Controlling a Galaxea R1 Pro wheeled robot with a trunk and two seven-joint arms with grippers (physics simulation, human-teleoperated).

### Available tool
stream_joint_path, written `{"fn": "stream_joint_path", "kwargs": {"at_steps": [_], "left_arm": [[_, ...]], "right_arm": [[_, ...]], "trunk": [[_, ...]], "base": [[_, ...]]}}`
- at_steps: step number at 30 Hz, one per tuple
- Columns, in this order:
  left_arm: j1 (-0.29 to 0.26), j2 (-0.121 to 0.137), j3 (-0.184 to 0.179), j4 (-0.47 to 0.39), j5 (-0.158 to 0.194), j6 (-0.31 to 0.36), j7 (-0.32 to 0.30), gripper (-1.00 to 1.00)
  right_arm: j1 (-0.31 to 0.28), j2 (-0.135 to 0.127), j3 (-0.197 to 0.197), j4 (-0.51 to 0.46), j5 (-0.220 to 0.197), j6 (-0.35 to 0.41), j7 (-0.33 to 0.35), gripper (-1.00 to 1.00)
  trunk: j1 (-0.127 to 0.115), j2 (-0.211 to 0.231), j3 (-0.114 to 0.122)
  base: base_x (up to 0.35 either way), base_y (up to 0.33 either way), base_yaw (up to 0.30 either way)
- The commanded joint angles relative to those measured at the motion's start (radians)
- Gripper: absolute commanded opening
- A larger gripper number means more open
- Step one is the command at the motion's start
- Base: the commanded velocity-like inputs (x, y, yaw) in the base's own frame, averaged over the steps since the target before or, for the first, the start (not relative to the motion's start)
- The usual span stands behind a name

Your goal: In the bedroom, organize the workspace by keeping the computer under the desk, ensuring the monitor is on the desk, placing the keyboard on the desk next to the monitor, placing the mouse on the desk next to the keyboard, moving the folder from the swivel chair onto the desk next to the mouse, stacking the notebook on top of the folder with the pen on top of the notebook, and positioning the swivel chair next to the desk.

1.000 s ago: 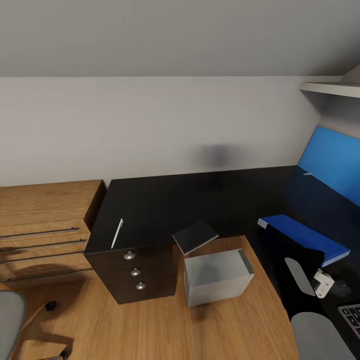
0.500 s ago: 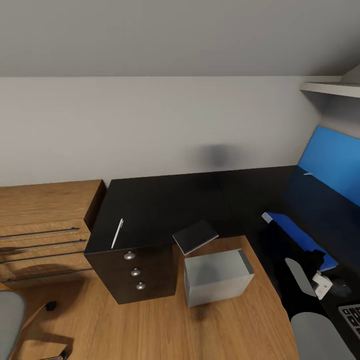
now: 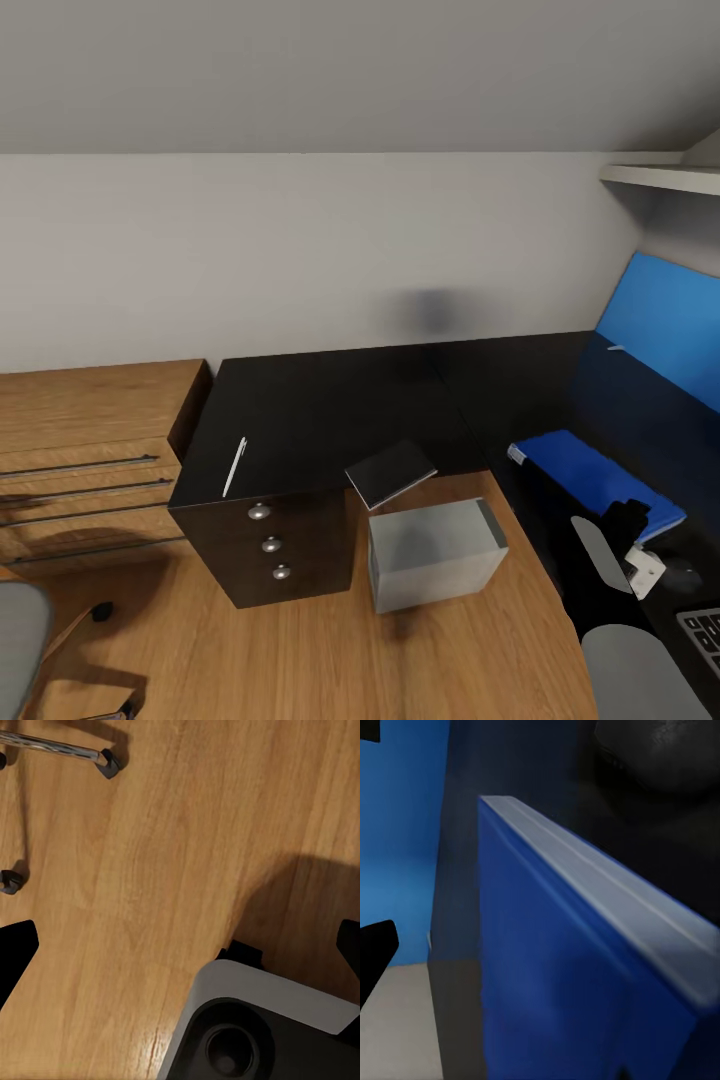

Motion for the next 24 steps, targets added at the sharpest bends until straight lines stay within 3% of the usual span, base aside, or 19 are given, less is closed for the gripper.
{"fn": "stream_joint_path", "kwargs": {"at_steps": [1,16,24], "left_arm": [[-0.001,0.001,-0.008,0.0,0.01,-0.006,0.006,1.0],[-0.001,0.0,-0.008,0.0,0.009,-0.006,0.006,1.0],[-0.001,0.001,-0.008,0.0,0.01,-0.006,0.006,1.0]], "right_arm": [[0.0,0.0,0.0,-0.001,0.005,-0.002,-0.009,1.0],[0.0,0.0,0.0,-0.002,0.005,-0.002,-0.009,1.0],[0.0,0.0,0.0,-0.003,0.005,-0.003,-0.009,1.0]], "trunk": [[0.0,-0.001,-0.001],[0.0,-0.001,-0.001],[0.0,-0.001,-0.001]], "base": [[-0.005,0.0,0.0],[-0.035,0.014,0.0],[-0.149,0.0,0.0]]}}
